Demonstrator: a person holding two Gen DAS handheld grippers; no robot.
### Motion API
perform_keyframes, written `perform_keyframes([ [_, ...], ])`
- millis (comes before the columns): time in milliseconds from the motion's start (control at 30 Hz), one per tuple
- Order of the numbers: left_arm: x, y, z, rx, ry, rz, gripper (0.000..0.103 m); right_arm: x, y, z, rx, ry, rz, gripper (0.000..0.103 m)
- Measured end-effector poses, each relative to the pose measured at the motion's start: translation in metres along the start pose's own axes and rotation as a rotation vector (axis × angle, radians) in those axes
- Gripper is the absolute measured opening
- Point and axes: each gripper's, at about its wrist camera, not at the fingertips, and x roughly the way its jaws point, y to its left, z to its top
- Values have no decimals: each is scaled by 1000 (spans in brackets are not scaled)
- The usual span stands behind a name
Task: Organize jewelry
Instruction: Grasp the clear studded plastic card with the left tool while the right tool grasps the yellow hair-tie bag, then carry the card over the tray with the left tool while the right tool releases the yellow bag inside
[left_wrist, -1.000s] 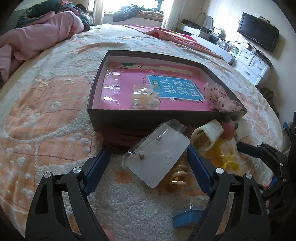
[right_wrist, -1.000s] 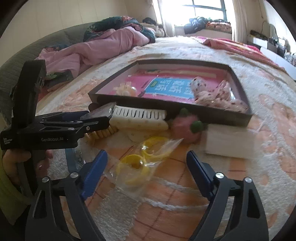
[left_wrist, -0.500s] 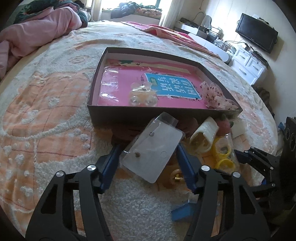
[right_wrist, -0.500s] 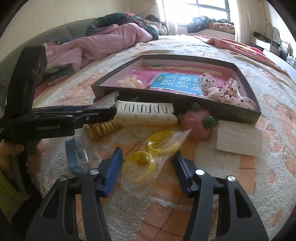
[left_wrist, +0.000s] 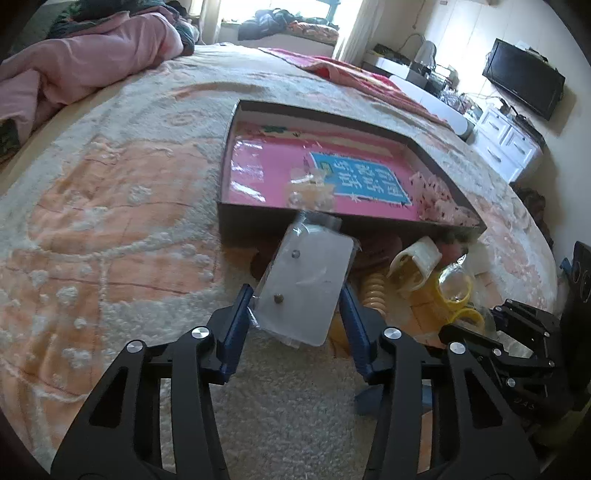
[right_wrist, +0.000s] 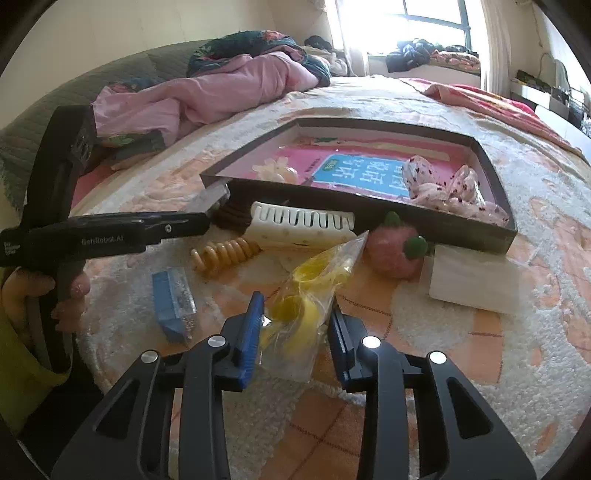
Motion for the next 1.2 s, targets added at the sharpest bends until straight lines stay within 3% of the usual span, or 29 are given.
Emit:
perform_keyframes([
  [300,-15,1,4,-13,-42,8,36,-21,-10,2,17,-38,-10,29],
  [667,-28,-34,13,61,-109,-28,36,-46,-32,11,53,-109,-55,29],
  [1200,-2,-61,45,109,-124,-43,36,-53,-64,33,84,-179,-127,29],
])
